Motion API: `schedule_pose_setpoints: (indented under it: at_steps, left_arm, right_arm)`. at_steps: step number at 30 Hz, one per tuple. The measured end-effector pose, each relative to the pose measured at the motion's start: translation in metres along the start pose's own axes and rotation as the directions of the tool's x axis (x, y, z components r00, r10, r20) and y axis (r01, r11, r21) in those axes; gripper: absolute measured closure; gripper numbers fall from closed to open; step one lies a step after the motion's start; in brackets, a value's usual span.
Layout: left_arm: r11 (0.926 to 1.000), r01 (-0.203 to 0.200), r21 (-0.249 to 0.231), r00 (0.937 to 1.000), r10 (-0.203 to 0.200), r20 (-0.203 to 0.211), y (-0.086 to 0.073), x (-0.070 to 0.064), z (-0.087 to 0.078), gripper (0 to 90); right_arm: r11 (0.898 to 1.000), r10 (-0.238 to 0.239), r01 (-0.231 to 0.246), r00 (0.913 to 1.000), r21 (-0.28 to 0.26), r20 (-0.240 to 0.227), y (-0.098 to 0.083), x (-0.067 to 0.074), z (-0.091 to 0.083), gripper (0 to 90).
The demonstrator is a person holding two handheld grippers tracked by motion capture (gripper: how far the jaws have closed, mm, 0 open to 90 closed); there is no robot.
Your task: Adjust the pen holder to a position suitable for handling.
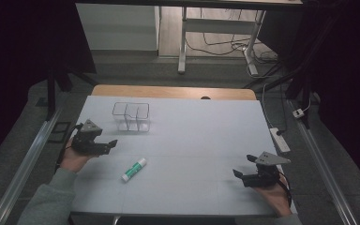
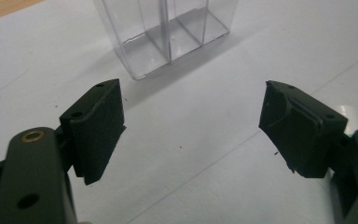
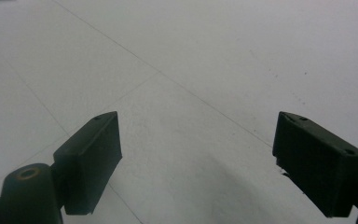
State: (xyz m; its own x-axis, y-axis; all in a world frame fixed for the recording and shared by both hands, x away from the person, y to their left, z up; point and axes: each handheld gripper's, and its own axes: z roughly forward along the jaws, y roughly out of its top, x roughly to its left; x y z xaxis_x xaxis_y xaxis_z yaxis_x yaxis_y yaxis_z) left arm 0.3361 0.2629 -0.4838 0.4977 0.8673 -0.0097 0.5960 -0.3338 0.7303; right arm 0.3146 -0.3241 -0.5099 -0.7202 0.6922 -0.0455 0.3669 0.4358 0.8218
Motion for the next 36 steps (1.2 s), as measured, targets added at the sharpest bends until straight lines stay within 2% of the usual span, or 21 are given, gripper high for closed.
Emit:
schedule_pose_setpoints:
  at_steps: [6,11,23,30,35,36]
  left_arm:
    - [0.9994,0.032,0.015,0.9994,-0.032,-0.014,0.002,0.014,0.007,22.8]
    - [0.9989,0.04,0.025,0.9988,-0.039,-0.03,0.006,0.024,0.01,23.5]
    - [0.9966,0.078,0.025,0.9955,-0.077,-0.055,0.014,0.045,0.025,31.8]
    - [0.9948,0.098,0.027,0.9932,-0.096,-0.067,0.016,0.058,0.032,44.6]
    - [0.9938,0.108,0.024,0.9927,-0.107,-0.056,0.017,0.065,0.039,57.9]
    - [0.9934,0.111,0.027,0.9926,-0.11,-0.051,0.017,0.067,0.04,64.2]
  right_arm:
    - [1.0,-0.002,0.002,1.0,0.008,0.002,-0.001,-0.001,0.0,15.6]
    - [1.0,-0.005,0.005,1.0,0.006,0.001,-0.001,0.0,0.001,15.6]
    - [1.0,-0.008,0.008,1.0,0.004,0.004,-0.001,0.0,0.001,15.7]
    - [1.0,-0.014,0.014,0.9999,0.014,0.005,-0.001,0.0,0.001,15.8]
    - [1.0,-0.014,0.014,0.9999,0.014,0.004,-0.001,0.0,0.001,15.9]
    - [1.0,-0.015,0.015,0.9999,0.015,0.004,-0.001,0.0,0.002,16.0]
